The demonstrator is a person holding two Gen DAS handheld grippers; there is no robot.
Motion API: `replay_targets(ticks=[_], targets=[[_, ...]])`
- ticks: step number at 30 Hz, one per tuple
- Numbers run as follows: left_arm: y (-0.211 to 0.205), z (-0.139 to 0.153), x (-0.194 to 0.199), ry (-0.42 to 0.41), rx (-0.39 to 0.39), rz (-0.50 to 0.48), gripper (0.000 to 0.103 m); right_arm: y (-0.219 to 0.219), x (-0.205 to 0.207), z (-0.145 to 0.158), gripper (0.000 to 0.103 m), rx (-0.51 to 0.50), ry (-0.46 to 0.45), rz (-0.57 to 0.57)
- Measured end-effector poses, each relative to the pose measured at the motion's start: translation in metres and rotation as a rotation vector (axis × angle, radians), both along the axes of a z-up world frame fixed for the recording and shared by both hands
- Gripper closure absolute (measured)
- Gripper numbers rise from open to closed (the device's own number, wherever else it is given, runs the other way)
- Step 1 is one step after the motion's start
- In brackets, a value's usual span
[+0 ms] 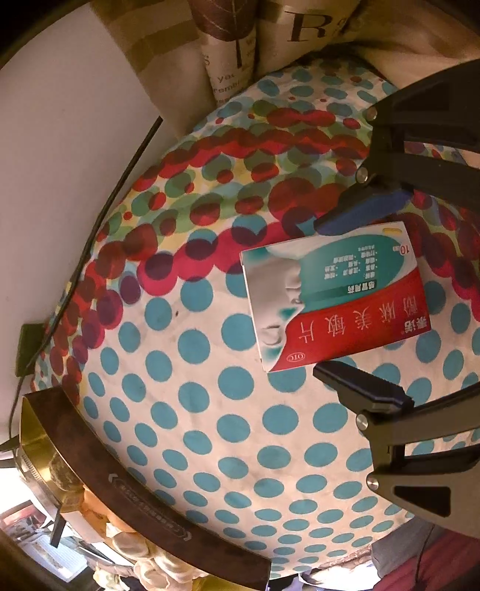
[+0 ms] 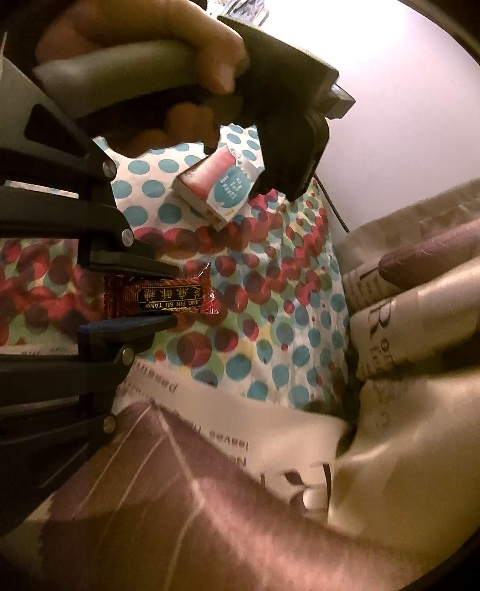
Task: Organize objects
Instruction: 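Lift and carry the candy and red-white box toward the tray with both grippers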
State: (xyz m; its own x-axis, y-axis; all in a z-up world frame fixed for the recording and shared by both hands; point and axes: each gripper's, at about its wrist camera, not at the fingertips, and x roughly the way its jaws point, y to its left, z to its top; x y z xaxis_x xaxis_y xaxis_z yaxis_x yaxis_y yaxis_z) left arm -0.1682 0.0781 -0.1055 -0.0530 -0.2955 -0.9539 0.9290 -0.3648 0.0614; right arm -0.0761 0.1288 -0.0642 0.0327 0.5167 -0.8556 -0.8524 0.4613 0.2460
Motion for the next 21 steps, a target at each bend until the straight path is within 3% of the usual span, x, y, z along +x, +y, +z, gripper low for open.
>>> replay_targets(ticks=[6,14,16,19,21], targets=[[0.012,-0.004,-0.005,-0.006,0.017,0.010,0.030,-0.006,0.003,0.004,0.084,-0.035,-0.015,0.000],[0.021,-0.016,-0.004,0.001,0.051,0.056,0.018,-0.005,0.002,0.006,0.083,-0.054,-0.027,0.007],[0.022,-0.019,-0.005,0.014,0.056,0.042,0.017,-0.005,0.002,0.006,0.083,-0.053,-0.029,0.008],[0.026,-0.032,-0.008,-0.053,0.088,0.005,0.017,-0.005,0.003,0.006,0.083,-0.054,-0.028,0.009],[0.032,-0.031,-0.010,-0.043,0.073,-0.021,0.017,-0.005,0.003,0.007,0.083,-0.051,-0.029,0.005]])
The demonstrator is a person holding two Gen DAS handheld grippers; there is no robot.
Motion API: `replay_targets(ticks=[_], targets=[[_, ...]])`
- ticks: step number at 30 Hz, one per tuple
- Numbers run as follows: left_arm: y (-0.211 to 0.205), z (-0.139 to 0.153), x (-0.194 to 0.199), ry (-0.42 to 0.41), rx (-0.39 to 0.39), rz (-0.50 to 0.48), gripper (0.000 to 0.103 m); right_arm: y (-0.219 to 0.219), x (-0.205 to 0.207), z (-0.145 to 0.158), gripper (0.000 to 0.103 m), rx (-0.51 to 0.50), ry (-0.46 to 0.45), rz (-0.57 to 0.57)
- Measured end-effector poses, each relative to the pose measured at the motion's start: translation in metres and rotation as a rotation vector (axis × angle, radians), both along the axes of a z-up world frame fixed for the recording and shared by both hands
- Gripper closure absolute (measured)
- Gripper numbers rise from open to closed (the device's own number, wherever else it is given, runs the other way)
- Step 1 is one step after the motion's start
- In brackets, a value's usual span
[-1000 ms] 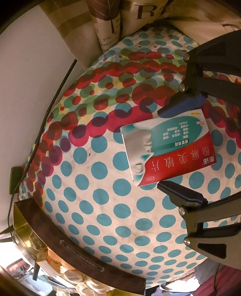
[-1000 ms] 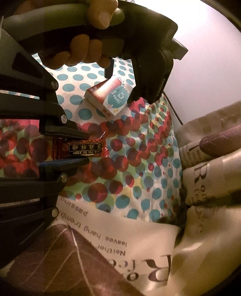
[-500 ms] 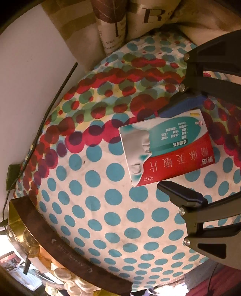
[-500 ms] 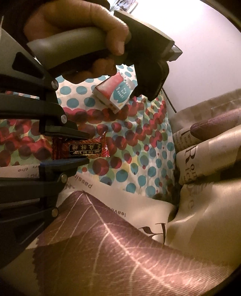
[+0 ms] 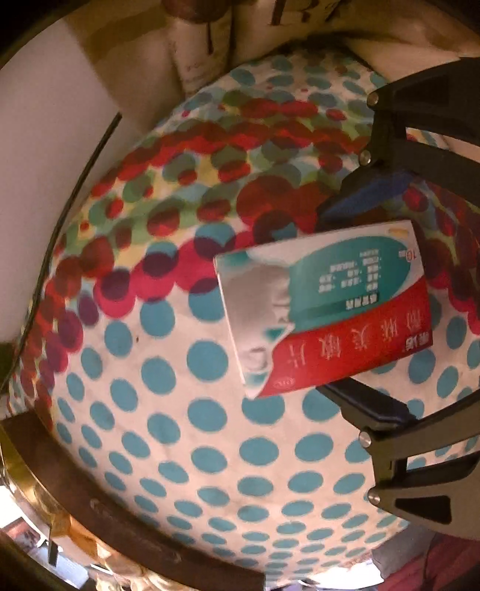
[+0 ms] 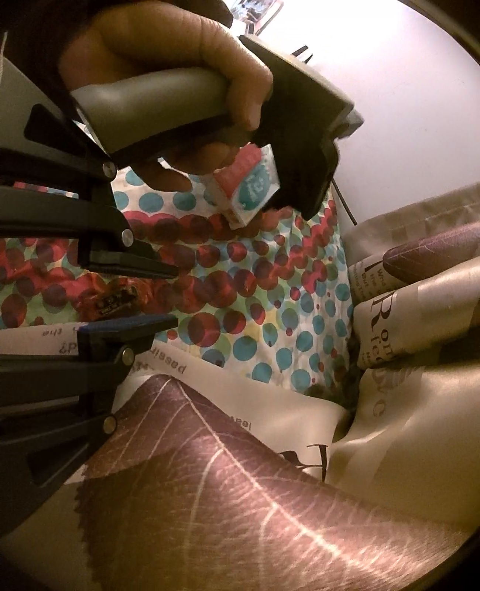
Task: Organize objects
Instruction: 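Lift and carry the candy and red-white box toward the tray with both grippers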
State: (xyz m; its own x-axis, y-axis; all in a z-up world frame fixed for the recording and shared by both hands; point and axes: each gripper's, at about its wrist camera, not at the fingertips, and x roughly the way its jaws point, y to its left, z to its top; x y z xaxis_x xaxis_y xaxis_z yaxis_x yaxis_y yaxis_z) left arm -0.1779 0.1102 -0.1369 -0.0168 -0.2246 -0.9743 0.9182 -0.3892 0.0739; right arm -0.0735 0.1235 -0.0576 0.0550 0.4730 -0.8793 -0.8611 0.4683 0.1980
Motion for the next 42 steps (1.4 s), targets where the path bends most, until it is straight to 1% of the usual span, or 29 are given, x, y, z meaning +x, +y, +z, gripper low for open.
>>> replay_targets(ticks=[4,8,10,11,14,16,19,22,25,27,29,31,36,38,42], targets=[[0.005,0.003,0.002,0.007,-0.012,-0.010,0.017,-0.001,0.001,-0.001,0.084,-0.006,0.007,-0.004],[-0.003,0.007,0.002,0.009,-0.027,-0.028,0.018,-0.002,0.002,-0.001,0.084,-0.003,0.010,-0.006],[-0.013,0.009,0.002,-0.012,-0.044,-0.049,0.025,-0.002,0.002,-0.001,0.084,-0.003,0.011,-0.007],[-0.016,0.010,0.004,-0.007,-0.041,-0.066,0.025,-0.002,0.002,-0.001,0.084,-0.002,0.011,-0.009],[-0.020,0.011,-0.006,-0.006,-0.031,-0.103,0.026,-0.003,0.002,-0.001,0.084,-0.002,0.010,-0.011],[-0.026,0.013,-0.008,0.014,-0.021,-0.130,0.026,-0.003,0.003,-0.002,0.084,-0.005,0.013,-0.010],[-0.037,0.021,-0.009,0.036,-0.039,-0.187,0.026,-0.003,0.004,-0.005,0.084,-0.018,0.017,-0.005],[-0.043,0.037,-0.007,0.069,-0.064,-0.259,0.026,-0.003,0.002,-0.011,0.084,-0.027,0.026,0.003],[-0.050,0.055,-0.003,0.104,-0.084,-0.356,0.026,-0.004,-0.002,-0.015,0.083,-0.034,0.030,0.007],[-0.059,0.070,0.003,0.127,-0.119,-0.406,0.026,-0.005,-0.004,-0.017,0.074,-0.035,0.037,0.012],[-0.067,0.082,0.010,0.140,-0.144,-0.446,0.026,-0.006,-0.007,-0.019,0.061,-0.037,0.029,0.017],[-0.073,0.093,0.017,0.154,-0.162,-0.486,0.026,-0.007,-0.008,-0.020,0.059,-0.038,0.023,0.022],[-0.084,0.119,0.045,0.199,-0.262,-0.619,0.026,-0.002,-0.013,-0.027,0.055,-0.067,0.027,0.066],[-0.088,0.127,0.053,0.216,-0.277,-0.656,0.026,0.001,-0.016,-0.031,0.054,-0.089,0.014,0.090],[-0.104,0.145,0.070,0.218,-0.326,-0.717,0.026,0.007,-0.020,-0.042,0.054,-0.129,0.016,0.125]])
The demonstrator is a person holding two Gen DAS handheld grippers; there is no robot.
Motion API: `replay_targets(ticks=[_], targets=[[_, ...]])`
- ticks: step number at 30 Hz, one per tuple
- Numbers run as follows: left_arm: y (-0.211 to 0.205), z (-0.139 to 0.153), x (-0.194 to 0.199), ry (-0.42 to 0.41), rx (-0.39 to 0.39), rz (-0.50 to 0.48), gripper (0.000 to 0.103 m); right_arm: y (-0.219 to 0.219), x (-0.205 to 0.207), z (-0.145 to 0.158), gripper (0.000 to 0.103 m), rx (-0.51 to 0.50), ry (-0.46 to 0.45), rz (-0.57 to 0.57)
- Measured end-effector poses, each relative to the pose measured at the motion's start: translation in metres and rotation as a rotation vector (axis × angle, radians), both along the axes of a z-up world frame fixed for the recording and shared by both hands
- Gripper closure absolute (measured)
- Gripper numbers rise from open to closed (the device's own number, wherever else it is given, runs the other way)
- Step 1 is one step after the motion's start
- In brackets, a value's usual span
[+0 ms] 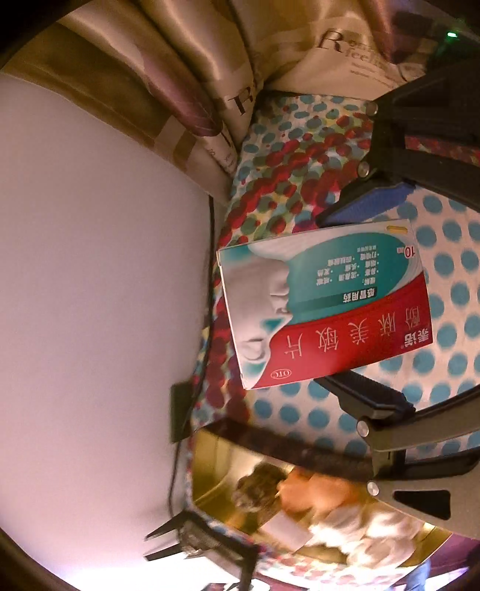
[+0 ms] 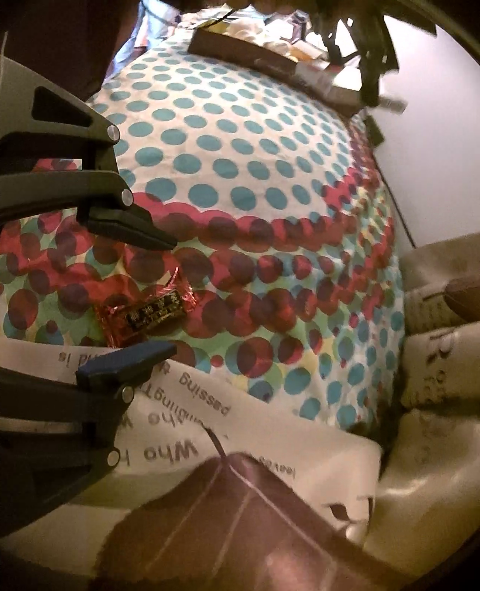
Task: Organize objects
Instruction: 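Lift and carry the candy and red-white box toward the tray with both grippers, then drop the candy into the tray with the right gripper while the left lowers the box in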
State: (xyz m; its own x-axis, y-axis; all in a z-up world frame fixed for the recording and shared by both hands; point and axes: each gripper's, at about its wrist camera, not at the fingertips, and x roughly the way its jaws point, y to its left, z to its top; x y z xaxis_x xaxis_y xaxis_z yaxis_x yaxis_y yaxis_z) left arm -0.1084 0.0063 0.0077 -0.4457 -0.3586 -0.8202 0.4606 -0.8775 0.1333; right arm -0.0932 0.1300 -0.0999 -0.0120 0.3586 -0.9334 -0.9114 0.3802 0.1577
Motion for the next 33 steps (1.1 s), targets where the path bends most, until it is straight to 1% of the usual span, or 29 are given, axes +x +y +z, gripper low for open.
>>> replay_targets(ticks=[4,5,7,11,15,16,17,18,19,22,25,29,33], targets=[[-0.012,0.015,0.016,0.017,-0.040,-0.026,0.026,0.005,-0.002,-0.011,0.054,-0.040,0.000,0.022],[-0.013,0.019,0.020,0.018,-0.070,-0.034,0.026,0.005,-0.003,-0.012,0.054,-0.045,0.000,0.026],[-0.016,0.024,0.026,0.025,-0.076,-0.053,0.026,0.006,-0.004,-0.015,0.054,-0.053,-0.007,0.033],[-0.023,0.026,0.035,0.010,-0.089,-0.056,0.026,0.005,-0.005,-0.017,0.055,-0.054,0.001,0.033],[-0.030,0.026,0.041,0.000,-0.107,-0.064,0.026,0.005,-0.006,-0.015,0.059,-0.064,-0.020,0.026],[-0.031,0.026,0.042,-0.005,-0.109,-0.063,0.026,0.005,-0.007,-0.015,0.065,-0.067,-0.026,0.021],[-0.033,0.025,0.043,-0.017,-0.111,-0.068,0.026,0.005,-0.007,-0.015,0.076,-0.073,-0.042,0.013],[-0.035,0.024,0.044,-0.021,-0.113,-0.064,0.026,0.005,-0.007,-0.014,0.083,-0.080,-0.055,0.009],[-0.037,0.024,0.046,-0.023,-0.112,-0.061,0.026,0.005,-0.006,-0.013,0.085,-0.081,-0.053,0.009],[-0.041,0.025,0.052,-0.032,-0.121,-0.066,0.026,0.008,-0.011,-0.012,0.086,-0.081,-0.067,0.010],[-0.046,0.028,0.057,-0.033,-0.125,-0.066,0.026,0.014,-0.019,-0.007,0.086,-0.059,-0.069,0.017],[-0.057,0.034,0.066,-0.034,-0.129,-0.051,0.026,0.030,-0.035,0.007,0.086,-0.006,-0.059,0.046],[-0.070,0.042,0.078,-0.033,-0.145,-0.036,0.026,0.057,-0.057,0.023,0.086,0.063,-0.028,0.088]])
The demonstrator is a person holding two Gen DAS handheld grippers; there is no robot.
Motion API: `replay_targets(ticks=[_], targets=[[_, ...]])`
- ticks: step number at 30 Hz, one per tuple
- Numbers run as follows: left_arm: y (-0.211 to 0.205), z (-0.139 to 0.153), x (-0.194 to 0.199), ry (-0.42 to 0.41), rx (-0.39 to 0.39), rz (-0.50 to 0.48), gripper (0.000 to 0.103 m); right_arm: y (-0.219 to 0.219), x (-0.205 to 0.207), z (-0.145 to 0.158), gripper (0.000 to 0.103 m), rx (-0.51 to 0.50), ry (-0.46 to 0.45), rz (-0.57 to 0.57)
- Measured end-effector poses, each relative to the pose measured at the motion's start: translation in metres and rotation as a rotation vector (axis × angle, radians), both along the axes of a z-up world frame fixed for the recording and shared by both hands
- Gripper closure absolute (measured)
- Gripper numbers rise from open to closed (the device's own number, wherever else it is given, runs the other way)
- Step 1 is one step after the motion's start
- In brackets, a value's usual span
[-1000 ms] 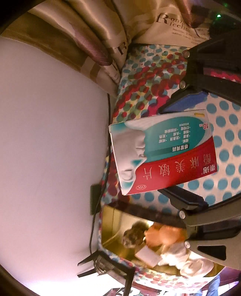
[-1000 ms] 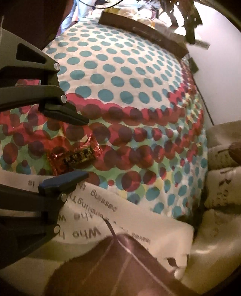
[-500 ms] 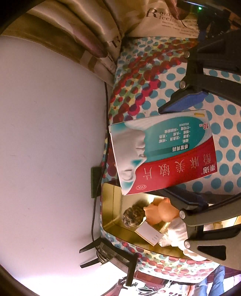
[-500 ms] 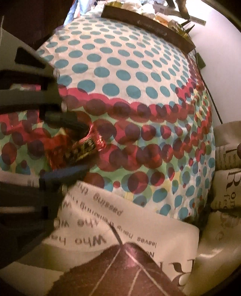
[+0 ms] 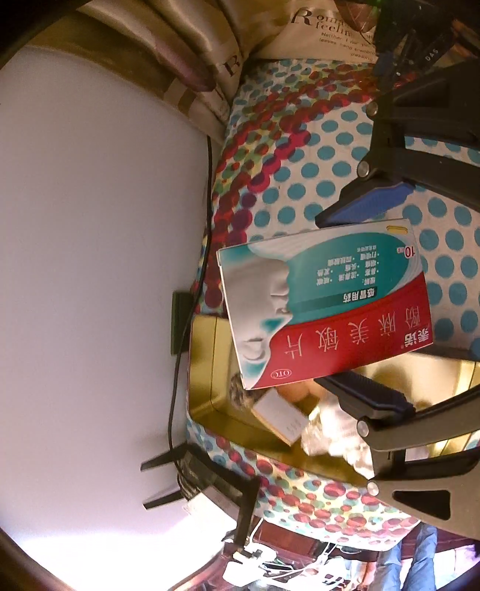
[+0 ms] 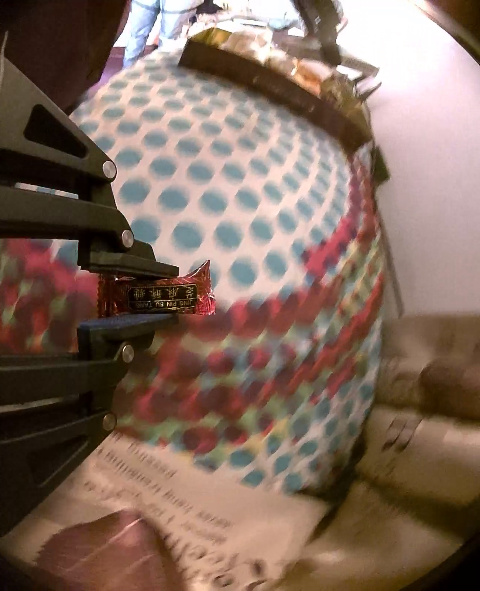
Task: Organize objects
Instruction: 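Drop the candy into the tray with the right gripper while the left lowers the box in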
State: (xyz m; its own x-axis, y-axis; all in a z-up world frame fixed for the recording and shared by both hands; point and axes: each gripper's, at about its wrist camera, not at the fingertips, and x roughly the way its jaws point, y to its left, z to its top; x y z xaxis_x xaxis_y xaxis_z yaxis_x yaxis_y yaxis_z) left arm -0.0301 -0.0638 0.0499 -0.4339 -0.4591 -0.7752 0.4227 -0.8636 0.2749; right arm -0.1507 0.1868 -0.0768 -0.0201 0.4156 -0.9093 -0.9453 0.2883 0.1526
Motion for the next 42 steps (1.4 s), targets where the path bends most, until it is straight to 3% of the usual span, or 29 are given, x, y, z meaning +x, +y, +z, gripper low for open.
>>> replay_targets(ticks=[14,26,42], targets=[[-0.054,0.016,0.049,-0.008,-0.049,0.067,0.026,0.125,-0.113,0.048,0.086,0.188,0.083,0.279],[-0.113,0.019,0.093,-0.013,-0.043,0.160,0.026,0.208,-0.191,0.057,0.086,0.206,0.115,0.427],[-0.113,0.011,0.094,-0.040,-0.047,0.036,0.026,0.260,-0.252,0.044,0.086,0.150,0.108,0.530]])
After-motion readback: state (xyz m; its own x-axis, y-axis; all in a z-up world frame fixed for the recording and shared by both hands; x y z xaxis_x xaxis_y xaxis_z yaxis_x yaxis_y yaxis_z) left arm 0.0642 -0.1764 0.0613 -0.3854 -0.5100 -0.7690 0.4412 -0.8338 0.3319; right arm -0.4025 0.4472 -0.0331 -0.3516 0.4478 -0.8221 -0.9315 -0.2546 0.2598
